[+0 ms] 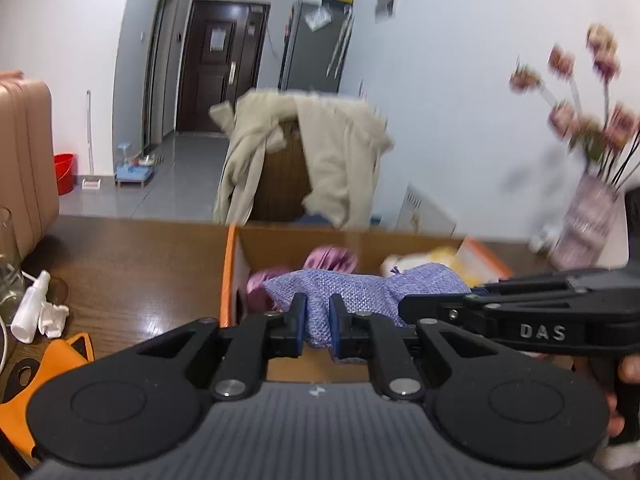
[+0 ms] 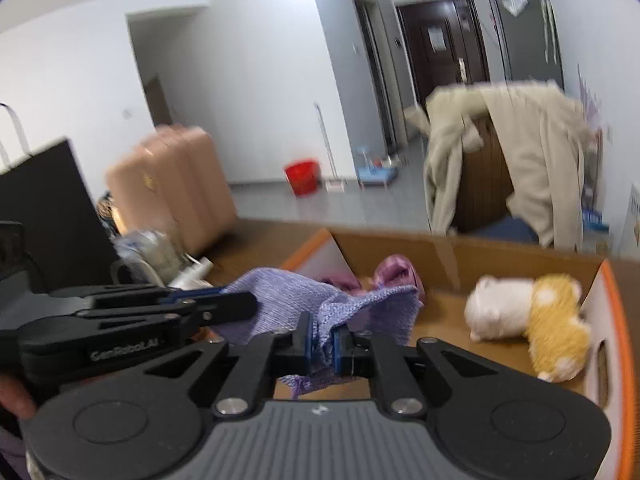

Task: Organize soft objects
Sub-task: 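Carry the pouch with the right gripper into the box and open it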

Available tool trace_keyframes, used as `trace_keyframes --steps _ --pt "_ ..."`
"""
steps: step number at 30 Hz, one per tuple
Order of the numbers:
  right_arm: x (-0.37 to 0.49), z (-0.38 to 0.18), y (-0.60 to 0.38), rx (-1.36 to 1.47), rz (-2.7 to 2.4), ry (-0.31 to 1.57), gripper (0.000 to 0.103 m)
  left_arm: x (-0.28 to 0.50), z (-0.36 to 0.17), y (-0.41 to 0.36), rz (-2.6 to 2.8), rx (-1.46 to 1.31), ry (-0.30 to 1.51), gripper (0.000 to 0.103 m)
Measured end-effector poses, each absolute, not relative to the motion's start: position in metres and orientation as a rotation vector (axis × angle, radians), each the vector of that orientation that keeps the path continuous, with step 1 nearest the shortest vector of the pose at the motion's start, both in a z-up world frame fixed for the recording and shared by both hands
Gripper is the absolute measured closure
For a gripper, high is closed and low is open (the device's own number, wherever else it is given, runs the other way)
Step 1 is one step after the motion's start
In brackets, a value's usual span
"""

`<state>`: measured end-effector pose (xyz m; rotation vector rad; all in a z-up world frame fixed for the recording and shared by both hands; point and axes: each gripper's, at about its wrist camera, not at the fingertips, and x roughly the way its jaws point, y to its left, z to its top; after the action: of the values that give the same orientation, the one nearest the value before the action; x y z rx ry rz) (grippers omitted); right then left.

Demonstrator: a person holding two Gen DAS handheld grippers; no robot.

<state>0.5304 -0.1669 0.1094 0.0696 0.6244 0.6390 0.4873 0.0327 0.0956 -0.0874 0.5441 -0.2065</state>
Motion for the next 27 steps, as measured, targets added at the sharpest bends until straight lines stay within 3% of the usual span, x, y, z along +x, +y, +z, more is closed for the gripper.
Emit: trace_keyframes --steps 3,6,8,12,20,27 --pt "0.541 0.084 -0.16 0.058 0.629 0.692 0.094 0.493 0.079 0.034 -0.214 -0.042 0.601 0.088" --pt "0.546 0.067 -0.154 0.007 0.674 0.773 0.089 0.488 0.076 0.04 -0.225 -0.049 0.619 0.065" --pt "0.545 0.062 -0.151 -0.017 0.695 0.789 0.086 0.479 0.081 0.042 -0.232 -0.048 0.6 0.064" --pt "0.539 0.076 -0.159 0.013 0.68 0.775 0.049 0.462 0.101 0.043 -0.21 -0.008 0.544 0.06" --pt "0.492 0.145 -0.195 -0.021 0.65 0.66 0.046 0.415 0.158 0.051 -0.164 0.01 0.434 0.048" --pt "0.426 0.204 -0.245 -0.02 0.557 0.509 0.036 0.356 0.195 0.046 -0.154 0.023 0.358 0.038"
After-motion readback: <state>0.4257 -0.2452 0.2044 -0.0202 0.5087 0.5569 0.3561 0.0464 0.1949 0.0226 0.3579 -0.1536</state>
